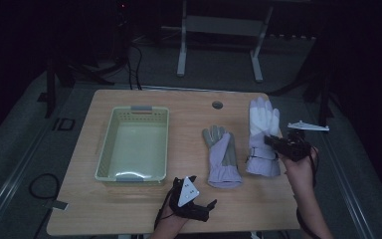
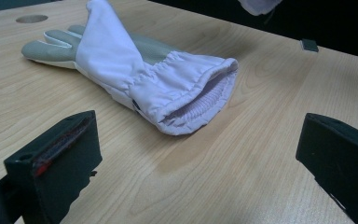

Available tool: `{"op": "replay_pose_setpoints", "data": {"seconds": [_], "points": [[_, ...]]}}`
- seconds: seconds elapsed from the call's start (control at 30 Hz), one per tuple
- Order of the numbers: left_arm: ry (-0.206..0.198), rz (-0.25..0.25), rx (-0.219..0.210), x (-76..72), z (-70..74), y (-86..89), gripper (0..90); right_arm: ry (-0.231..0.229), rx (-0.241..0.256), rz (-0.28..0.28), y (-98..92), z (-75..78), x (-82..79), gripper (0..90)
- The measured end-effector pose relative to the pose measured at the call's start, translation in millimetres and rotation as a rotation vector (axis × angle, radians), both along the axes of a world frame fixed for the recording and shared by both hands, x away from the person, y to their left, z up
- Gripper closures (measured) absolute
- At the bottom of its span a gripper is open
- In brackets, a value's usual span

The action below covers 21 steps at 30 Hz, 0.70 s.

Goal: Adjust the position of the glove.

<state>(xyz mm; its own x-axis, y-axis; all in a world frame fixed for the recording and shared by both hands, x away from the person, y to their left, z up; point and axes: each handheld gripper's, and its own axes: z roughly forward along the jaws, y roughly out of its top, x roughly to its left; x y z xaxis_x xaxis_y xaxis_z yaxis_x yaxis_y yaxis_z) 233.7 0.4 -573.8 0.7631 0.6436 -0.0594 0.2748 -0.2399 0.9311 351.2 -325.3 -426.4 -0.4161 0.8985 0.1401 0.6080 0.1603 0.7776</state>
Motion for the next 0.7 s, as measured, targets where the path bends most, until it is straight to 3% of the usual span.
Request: {"op": "replay_pose_setpoints", "data": {"seconds": [0.37,0.53,0.7], "points": [[-0.011,-0.001,0.0,-1.4,-0.1,-0.5,0.1,0.036,0.048,0.053,69.8,2.2,-7.3,79.0],[-0.013,0.0,0.001,-1.5,-0.1,-0.5,0.0,0.056,-0.001,0.056,95.4,-6.5,-9.3,78.9],[-0.013,0.001,0.002,-1.5,-0.1,-0.6,0.0,0.069,-0.038,0.052,108.0,-25.0,-9.5,78.8]]}}
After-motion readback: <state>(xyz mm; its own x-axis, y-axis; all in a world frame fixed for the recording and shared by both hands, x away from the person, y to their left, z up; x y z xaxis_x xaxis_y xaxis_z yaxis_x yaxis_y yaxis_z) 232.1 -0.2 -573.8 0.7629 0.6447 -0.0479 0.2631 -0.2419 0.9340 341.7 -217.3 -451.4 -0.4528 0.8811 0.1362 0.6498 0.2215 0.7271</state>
